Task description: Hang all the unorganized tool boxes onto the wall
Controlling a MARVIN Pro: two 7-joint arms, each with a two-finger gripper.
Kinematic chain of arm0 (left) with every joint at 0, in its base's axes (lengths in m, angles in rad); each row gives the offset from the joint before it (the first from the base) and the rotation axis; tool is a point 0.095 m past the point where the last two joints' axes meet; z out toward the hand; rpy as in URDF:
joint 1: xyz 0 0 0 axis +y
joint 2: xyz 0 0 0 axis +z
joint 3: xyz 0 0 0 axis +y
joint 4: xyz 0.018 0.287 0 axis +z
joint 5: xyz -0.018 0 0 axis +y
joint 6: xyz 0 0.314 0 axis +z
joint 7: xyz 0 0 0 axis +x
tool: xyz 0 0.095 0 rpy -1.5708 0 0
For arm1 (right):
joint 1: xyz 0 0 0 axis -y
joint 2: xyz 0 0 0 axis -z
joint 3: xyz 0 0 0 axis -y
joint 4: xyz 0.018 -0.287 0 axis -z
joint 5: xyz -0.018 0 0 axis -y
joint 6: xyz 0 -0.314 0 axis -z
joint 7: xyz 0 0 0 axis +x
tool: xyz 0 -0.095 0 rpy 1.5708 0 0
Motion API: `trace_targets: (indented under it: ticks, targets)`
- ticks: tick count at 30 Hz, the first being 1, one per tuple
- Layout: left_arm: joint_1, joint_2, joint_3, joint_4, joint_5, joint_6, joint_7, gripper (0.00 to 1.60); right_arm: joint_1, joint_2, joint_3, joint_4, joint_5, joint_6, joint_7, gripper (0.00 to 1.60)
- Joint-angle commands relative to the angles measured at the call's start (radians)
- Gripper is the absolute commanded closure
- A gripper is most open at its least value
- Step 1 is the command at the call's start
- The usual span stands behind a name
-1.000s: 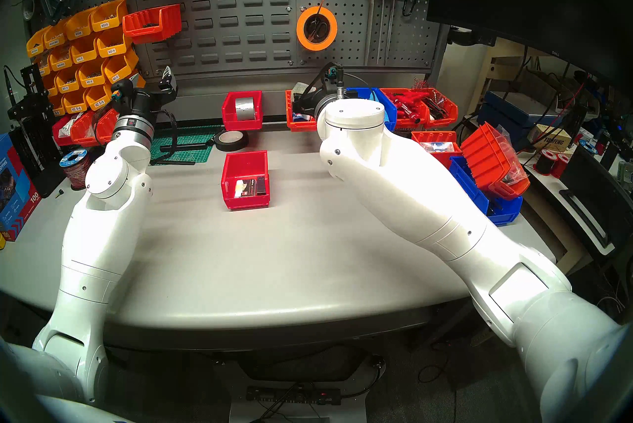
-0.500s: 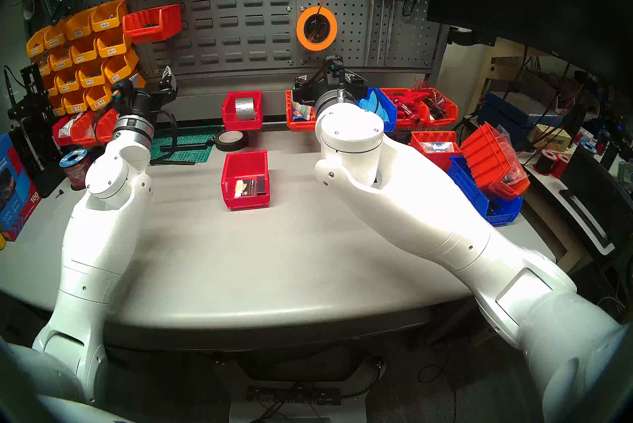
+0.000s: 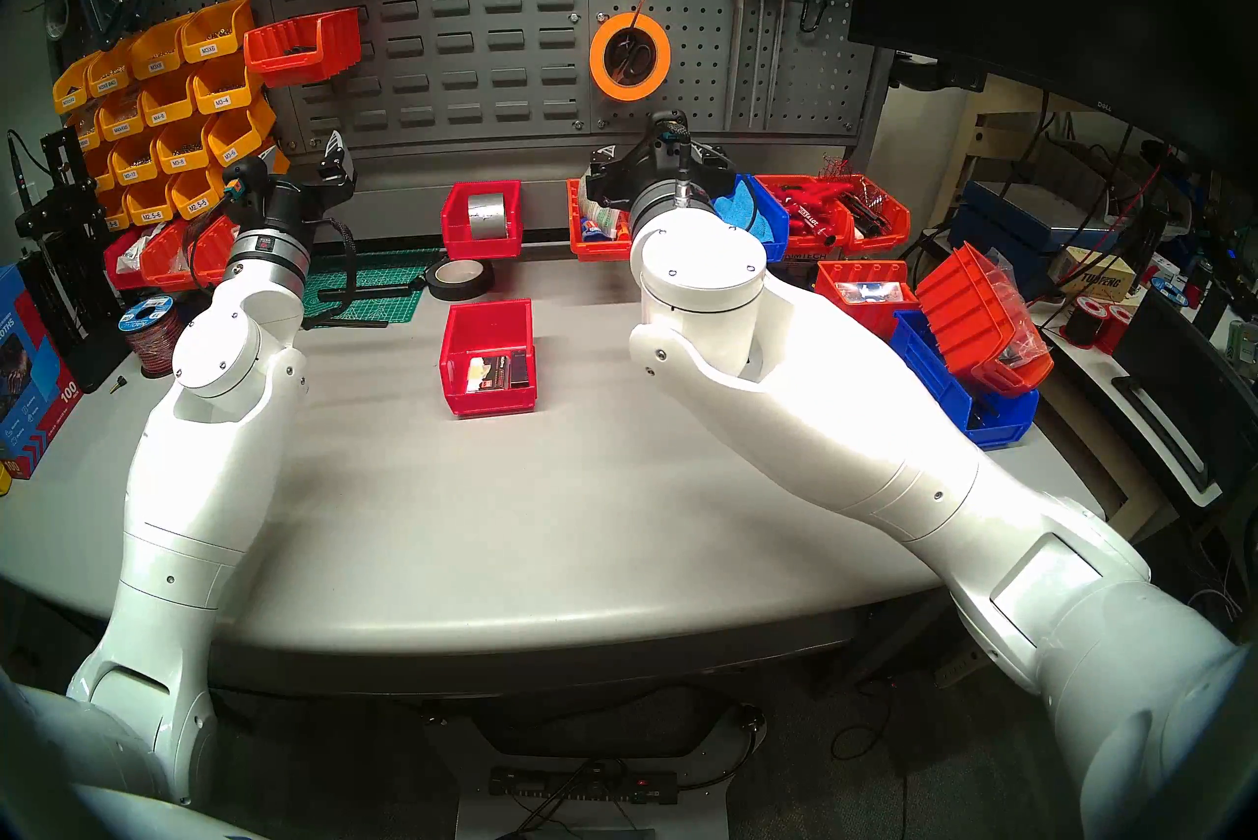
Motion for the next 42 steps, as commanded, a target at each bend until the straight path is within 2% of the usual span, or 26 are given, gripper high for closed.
trace_targets:
  ticks: [1, 8, 11, 13, 17, 19, 20, 22, 23, 25, 30, 37, 42]
  targets:
    - [0.047, -0.017, 0.037, -0.115, 0.042, 0.046, 0.055, 0.0, 0.013, 0.0, 0.004, -0.009, -0.008, -0.003, 0.001, 0.0]
    - [0.119, 0.011, 0.038, -0.224, 0.098, 0.167, 0.145, 0.0, 0.014, 0.001, 0.003, -0.009, -0.007, -0.004, 0.0, 0.0]
    - [0.157, 0.019, 0.023, -0.265, 0.093, 0.218, 0.165, 0.0, 0.014, 0.001, 0.003, -0.01, -0.007, -0.005, 0.0, 0.0]
    - [0.205, 0.035, 0.009, -0.325, 0.078, 0.274, 0.169, 0.0, 0.014, 0.001, 0.003, -0.01, -0.007, -0.005, 0.0, 0.0]
    - [0.242, 0.049, -0.002, -0.347, 0.062, 0.31, 0.153, 0.0, 0.014, 0.001, 0.002, -0.01, -0.006, -0.006, -0.001, 0.0]
    - [0.289, 0.057, -0.018, -0.405, 0.05, 0.349, 0.155, 0.0, 0.014, 0.002, 0.002, -0.01, -0.006, -0.006, -0.001, 0.0]
    - [0.267, 0.055, -0.01, -0.373, 0.053, 0.339, 0.154, 0.0, 0.015, 0.002, 0.002, -0.01, -0.006, -0.006, -0.001, 0.0]
    - [0.349, 0.067, -0.039, -0.481, 0.044, 0.387, 0.166, 0.0, 0.015, 0.002, 0.001, -0.01, -0.006, -0.006, -0.001, 0.0]
    - [0.333, 0.067, -0.035, -0.451, 0.047, 0.374, 0.161, 0.0, 0.015, 0.002, 0.001, -0.01, -0.006, -0.007, -0.001, 0.0]
    - [0.336, 0.068, -0.039, -0.455, 0.044, 0.381, 0.16, 0.0, 0.015, 0.002, 0.001, -0.01, -0.007, -0.007, -0.001, 0.0]
    - [0.385, 0.072, -0.07, -0.526, 0.016, 0.442, 0.162, 0.0, 0.016, 0.003, 0.0, -0.01, -0.007, -0.007, 0.0, 0.0]
    - [0.381, 0.07, -0.089, -0.532, -0.009, 0.457, 0.154, 0.0, 0.017, 0.003, -0.001, -0.01, -0.007, -0.008, 0.0, 0.0]
    - [0.4, 0.06, -0.11, -0.584, -0.05, 0.472, 0.142, 0.0, 0.017, 0.004, -0.001, -0.01, -0.007, -0.008, -0.001, 0.0]
